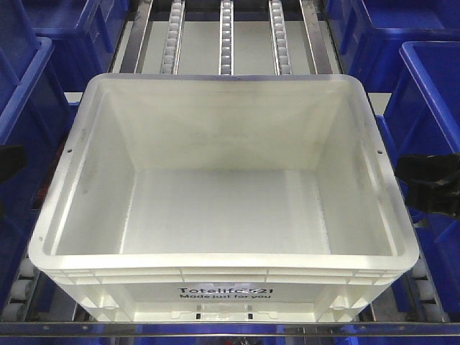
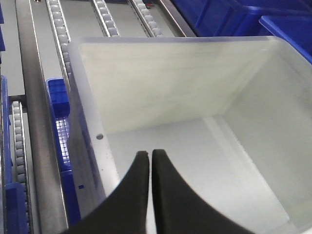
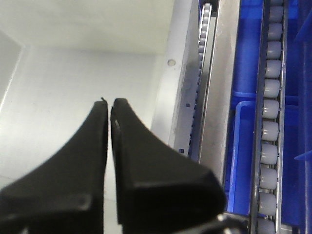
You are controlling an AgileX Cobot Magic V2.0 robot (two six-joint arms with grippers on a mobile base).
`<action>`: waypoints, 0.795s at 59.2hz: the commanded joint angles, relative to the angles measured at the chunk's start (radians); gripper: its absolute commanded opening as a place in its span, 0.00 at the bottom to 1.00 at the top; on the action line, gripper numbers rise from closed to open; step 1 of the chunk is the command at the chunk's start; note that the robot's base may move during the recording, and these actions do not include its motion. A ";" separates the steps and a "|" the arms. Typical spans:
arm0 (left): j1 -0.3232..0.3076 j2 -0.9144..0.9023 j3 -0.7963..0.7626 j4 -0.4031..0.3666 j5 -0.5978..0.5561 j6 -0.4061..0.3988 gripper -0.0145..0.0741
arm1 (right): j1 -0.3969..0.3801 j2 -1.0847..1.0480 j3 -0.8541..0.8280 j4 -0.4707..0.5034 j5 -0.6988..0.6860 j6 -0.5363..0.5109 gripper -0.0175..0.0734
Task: Move bin from left to right shelf
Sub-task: 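Move both grippers down onto the white tote's opposite side rims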
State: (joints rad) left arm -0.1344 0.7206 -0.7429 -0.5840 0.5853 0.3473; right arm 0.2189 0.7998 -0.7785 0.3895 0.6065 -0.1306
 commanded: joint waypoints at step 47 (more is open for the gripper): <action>-0.004 0.075 -0.033 -0.033 -0.200 0.114 0.66 | 0.000 0.001 -0.034 0.017 -0.140 -0.045 0.96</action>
State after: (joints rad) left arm -0.1344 0.7660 -0.7429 -0.5882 0.4656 0.4602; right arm 0.2189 0.7998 -0.7785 0.3922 0.5599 -0.1675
